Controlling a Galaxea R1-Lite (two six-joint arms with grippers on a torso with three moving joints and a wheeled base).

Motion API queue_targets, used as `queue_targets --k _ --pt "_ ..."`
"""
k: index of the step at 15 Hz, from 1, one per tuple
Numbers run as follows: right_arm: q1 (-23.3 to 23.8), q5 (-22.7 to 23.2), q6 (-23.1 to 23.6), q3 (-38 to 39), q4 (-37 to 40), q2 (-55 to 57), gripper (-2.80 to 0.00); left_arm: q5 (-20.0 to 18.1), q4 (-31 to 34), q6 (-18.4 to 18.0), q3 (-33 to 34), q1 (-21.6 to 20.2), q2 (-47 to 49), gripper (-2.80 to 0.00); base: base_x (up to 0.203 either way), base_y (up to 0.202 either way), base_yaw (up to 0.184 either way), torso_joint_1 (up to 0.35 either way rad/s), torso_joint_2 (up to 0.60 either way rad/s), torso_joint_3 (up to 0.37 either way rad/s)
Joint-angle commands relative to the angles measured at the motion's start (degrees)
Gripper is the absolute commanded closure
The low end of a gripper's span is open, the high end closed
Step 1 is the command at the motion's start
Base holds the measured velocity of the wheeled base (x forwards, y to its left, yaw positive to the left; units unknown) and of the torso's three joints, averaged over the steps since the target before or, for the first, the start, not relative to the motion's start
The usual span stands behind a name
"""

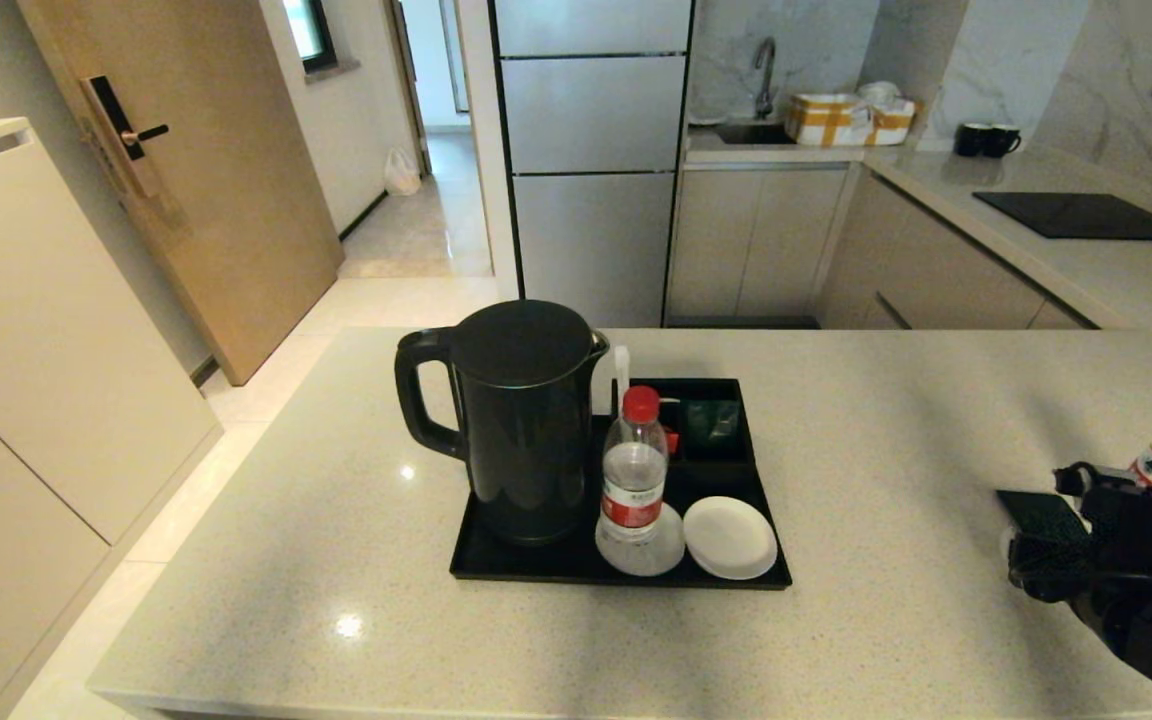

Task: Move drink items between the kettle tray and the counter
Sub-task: Return the tea bag to its original position

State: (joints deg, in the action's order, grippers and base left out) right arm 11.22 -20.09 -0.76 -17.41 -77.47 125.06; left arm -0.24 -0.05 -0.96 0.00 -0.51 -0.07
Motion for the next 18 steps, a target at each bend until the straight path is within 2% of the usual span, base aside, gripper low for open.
queue_targets --k 1,5,18 --pt "0.1 -0.2 0.0 -0.4 -0.4 0.7 -2.80 0.0 0.0 0.0 0.1 -0.1 0.1 0.00 0.000 0.000 0.000 0.000 0.00 0.000" --pt "0.1 -2.5 -0.4 -2.9 -0.7 2.1 -2.80 0.0 0.0 0.0 0.1 0.0 0.1 0.00 0.000 0.000 0.000 0.000 0.00 0.000" --pt "1.4 -4.5 -0.1 -6.2 -0.6 4.6 -2.80 0.0 0.0 0.0 0.1 0.0 0.1 0.00 0.000 0.000 0.000 0.000 0.00 0.000"
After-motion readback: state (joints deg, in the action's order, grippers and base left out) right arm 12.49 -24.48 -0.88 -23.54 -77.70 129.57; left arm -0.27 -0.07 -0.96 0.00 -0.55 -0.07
